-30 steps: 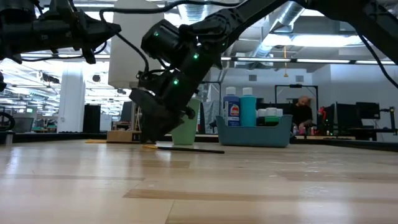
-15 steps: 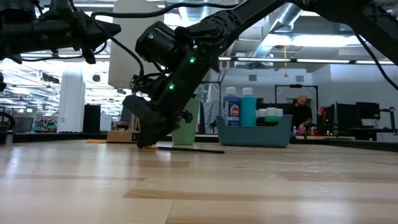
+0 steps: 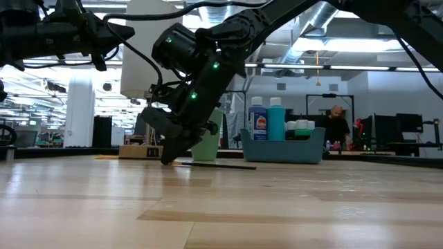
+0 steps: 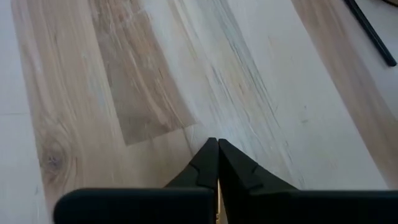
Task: Pick & Place Paint Supplies
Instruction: Put the bottom gold paint brush into the green cup
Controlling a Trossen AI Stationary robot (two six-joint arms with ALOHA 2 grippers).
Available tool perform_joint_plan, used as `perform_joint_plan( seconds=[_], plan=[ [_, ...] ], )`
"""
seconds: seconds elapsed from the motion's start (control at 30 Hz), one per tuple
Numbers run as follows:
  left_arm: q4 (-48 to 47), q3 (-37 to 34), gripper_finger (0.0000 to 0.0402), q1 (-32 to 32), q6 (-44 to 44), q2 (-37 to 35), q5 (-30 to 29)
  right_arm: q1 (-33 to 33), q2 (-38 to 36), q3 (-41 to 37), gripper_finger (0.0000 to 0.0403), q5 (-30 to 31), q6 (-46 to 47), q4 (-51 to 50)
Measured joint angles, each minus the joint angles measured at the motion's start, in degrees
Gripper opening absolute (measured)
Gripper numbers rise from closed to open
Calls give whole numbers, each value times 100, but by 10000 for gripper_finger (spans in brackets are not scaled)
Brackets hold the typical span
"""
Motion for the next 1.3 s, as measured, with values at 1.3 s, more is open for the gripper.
perform_joint_plan(
  seconds=[1.3],
  plan=[
    [1, 0, 2, 0, -1, -1, 1, -744, -2707, -4194, 0, 710, -3503, 10938]
  ],
)
